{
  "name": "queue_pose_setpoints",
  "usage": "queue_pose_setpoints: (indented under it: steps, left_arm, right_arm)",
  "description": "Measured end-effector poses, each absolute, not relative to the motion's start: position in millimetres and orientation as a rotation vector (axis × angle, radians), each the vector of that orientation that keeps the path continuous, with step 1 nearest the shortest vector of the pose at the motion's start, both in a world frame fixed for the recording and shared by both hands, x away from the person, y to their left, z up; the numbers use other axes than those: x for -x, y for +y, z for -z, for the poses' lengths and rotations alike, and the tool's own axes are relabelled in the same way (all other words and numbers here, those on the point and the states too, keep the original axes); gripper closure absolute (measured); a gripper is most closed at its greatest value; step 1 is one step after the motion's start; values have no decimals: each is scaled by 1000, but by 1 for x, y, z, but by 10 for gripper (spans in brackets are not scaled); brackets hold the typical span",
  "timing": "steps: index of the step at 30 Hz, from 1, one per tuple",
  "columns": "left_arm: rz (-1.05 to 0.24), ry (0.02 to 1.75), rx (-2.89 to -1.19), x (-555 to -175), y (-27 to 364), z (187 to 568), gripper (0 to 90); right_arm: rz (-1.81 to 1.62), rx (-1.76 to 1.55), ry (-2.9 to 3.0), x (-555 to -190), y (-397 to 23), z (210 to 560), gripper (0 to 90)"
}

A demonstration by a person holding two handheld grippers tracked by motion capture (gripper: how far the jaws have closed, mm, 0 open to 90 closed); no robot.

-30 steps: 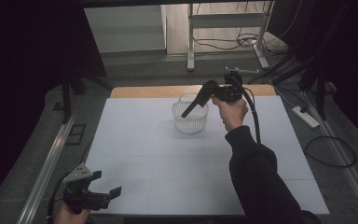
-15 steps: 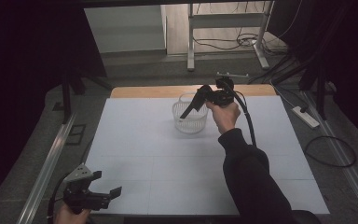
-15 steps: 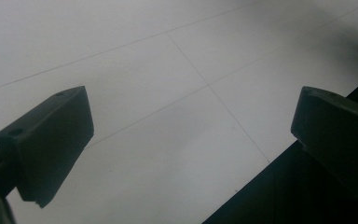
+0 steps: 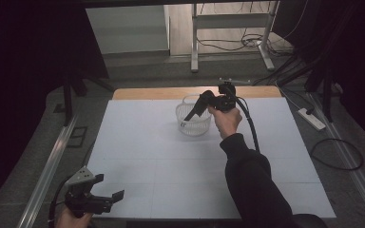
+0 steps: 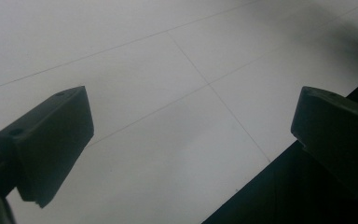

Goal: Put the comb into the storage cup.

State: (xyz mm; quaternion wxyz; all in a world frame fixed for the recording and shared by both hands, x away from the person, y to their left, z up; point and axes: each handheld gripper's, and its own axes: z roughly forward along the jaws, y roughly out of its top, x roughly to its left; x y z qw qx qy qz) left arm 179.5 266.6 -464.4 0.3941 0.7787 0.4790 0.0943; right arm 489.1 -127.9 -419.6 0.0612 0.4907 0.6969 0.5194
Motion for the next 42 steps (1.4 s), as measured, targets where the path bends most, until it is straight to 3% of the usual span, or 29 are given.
queue_pose_setpoints:
  steps: [19,42]
  left_arm:
    - [-240,1222,-1984,-180,266,465,0]
    - [-244,1223,-1989,-180,265,464,0]
  right_arm:
    - [-1535,-1538,2076,-494,-140,429,808]
    - [-1320,-1482,2094,-496,-145,438,683]
